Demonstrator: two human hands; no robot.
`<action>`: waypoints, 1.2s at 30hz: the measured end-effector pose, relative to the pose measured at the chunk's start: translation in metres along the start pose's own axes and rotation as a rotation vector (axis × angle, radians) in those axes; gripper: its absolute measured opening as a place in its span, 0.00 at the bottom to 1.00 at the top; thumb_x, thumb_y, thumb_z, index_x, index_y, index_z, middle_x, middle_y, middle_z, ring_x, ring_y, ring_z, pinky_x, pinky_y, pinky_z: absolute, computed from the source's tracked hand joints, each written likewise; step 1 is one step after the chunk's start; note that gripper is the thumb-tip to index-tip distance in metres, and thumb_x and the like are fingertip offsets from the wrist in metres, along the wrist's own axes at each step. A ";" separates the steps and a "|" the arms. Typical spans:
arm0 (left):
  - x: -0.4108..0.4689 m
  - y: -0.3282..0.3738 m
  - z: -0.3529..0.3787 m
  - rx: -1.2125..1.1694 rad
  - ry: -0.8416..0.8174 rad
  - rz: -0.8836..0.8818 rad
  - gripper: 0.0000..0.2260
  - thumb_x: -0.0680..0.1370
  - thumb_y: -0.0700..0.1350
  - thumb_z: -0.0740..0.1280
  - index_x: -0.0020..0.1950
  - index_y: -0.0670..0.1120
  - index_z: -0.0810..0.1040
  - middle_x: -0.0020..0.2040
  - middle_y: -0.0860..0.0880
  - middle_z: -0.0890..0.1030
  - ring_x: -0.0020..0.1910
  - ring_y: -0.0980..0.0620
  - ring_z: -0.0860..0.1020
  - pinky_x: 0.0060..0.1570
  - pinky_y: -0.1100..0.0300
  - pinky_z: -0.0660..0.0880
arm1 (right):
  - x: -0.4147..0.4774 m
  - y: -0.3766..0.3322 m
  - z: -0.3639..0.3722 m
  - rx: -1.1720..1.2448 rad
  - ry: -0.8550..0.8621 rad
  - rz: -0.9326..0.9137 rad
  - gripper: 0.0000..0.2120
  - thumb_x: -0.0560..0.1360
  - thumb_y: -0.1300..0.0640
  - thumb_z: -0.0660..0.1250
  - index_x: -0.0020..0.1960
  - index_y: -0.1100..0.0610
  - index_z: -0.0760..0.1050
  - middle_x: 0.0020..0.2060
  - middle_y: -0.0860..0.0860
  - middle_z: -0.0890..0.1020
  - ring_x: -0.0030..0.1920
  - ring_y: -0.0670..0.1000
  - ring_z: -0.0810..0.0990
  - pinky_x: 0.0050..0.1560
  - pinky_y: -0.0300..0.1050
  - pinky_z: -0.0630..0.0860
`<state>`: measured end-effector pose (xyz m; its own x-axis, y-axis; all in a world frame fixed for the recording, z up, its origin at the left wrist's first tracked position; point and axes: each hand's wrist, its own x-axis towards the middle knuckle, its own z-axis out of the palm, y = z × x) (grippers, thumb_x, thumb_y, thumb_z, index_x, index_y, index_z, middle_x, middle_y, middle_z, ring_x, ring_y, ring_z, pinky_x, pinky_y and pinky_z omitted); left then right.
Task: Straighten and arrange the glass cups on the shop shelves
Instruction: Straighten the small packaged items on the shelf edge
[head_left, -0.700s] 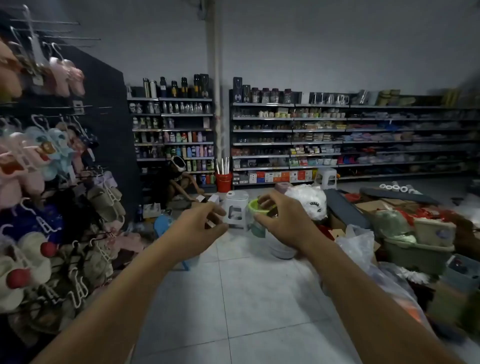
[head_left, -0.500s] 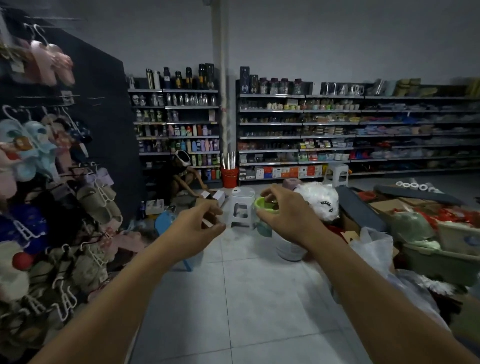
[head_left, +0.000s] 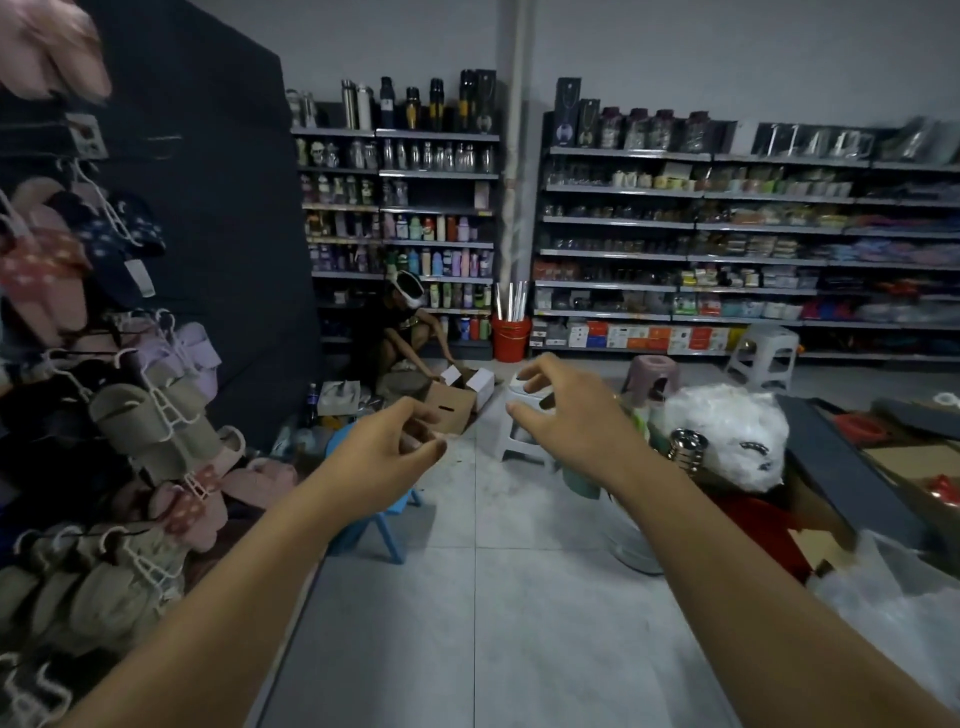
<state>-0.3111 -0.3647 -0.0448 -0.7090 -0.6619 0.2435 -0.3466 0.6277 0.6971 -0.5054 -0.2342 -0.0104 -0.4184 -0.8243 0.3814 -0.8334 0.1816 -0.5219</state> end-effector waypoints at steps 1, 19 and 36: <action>0.025 -0.020 0.003 -0.001 0.004 -0.007 0.10 0.80 0.52 0.69 0.60 0.54 0.75 0.52 0.56 0.79 0.48 0.59 0.79 0.42 0.66 0.73 | 0.027 0.008 0.015 -0.002 -0.006 -0.009 0.13 0.77 0.46 0.69 0.59 0.47 0.73 0.55 0.45 0.78 0.50 0.46 0.79 0.54 0.51 0.79; 0.571 -0.203 0.020 -0.227 -0.091 -0.023 0.05 0.79 0.50 0.70 0.53 0.52 0.82 0.49 0.49 0.85 0.49 0.46 0.83 0.48 0.54 0.80 | 0.494 0.225 0.191 0.043 -0.049 0.186 0.14 0.76 0.46 0.71 0.59 0.47 0.74 0.55 0.45 0.79 0.53 0.47 0.78 0.56 0.51 0.78; 1.066 -0.412 0.075 -0.214 -0.008 -0.125 0.02 0.80 0.46 0.70 0.51 0.52 0.82 0.43 0.53 0.84 0.42 0.60 0.82 0.42 0.64 0.76 | 1.009 0.443 0.335 0.099 -0.155 0.083 0.13 0.77 0.49 0.71 0.59 0.50 0.76 0.50 0.47 0.81 0.48 0.48 0.80 0.53 0.55 0.80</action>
<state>-0.9706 -1.2983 -0.1229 -0.6735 -0.7255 0.1417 -0.2945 0.4390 0.8488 -1.1762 -1.1651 -0.1126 -0.4169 -0.8829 0.2158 -0.7558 0.2049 -0.6219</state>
